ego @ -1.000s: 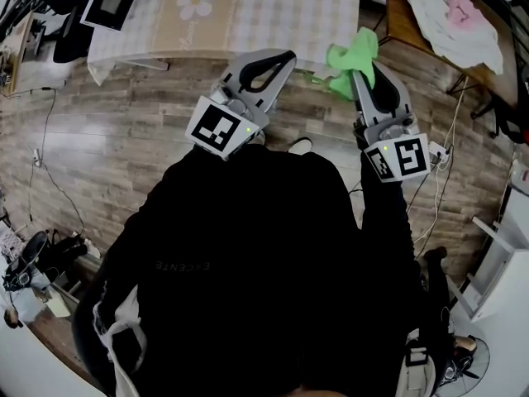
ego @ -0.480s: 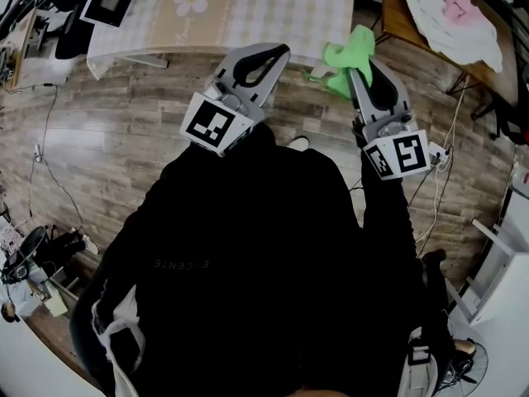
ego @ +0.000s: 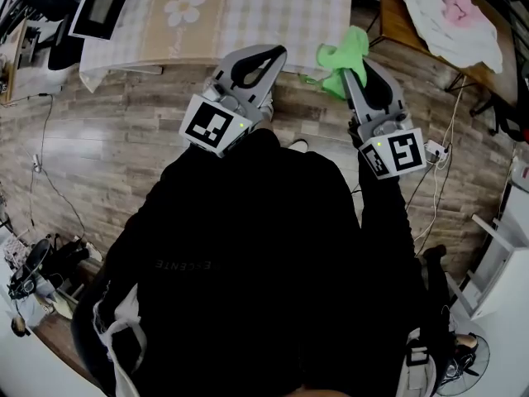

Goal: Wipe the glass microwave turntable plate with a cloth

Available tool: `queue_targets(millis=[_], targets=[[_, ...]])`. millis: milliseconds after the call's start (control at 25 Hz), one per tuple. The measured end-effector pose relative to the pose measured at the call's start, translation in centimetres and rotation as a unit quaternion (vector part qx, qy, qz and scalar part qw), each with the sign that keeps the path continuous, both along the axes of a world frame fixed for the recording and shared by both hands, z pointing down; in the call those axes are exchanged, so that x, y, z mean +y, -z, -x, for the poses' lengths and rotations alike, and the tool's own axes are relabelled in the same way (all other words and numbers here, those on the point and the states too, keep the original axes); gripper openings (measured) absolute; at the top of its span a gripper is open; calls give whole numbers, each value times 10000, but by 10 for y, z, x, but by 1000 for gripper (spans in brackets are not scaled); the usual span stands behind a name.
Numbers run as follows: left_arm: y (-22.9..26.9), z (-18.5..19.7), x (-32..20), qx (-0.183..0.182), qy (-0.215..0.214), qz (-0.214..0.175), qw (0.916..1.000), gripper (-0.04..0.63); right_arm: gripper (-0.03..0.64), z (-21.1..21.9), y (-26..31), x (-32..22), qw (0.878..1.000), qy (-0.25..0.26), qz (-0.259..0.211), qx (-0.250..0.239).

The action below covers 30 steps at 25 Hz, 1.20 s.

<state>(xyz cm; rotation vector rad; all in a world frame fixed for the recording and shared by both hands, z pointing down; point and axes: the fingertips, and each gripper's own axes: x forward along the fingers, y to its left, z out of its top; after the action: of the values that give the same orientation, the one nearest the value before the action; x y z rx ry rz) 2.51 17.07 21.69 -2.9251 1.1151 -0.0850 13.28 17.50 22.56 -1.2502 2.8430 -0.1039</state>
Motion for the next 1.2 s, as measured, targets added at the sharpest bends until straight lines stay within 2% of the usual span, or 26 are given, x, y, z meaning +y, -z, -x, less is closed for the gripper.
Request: queue_targets(millis=[120, 360, 600, 880, 1200], targets=[[1, 4, -34, 108, -160, -97, 9998, 21, 91, 7, -5, -30, 9999, -61, 94, 71], [-12, 24, -109, 110, -259, 152, 9995, 21, 92, 26, -17, -97, 9992, -161, 330, 181], [-16, 41, -175, 139, -396, 235, 9988, 21, 95, 44, -30, -158, 9977, -252, 566, 289], [-29, 59, -226, 122, -587, 352, 9976, 21, 97, 57, -58, -209, 9932, -451, 964, 480], [-52, 73, -265, 319, -945, 612, 9931, 20, 98, 75, -96, -252, 9851, -664, 1455, 633]])
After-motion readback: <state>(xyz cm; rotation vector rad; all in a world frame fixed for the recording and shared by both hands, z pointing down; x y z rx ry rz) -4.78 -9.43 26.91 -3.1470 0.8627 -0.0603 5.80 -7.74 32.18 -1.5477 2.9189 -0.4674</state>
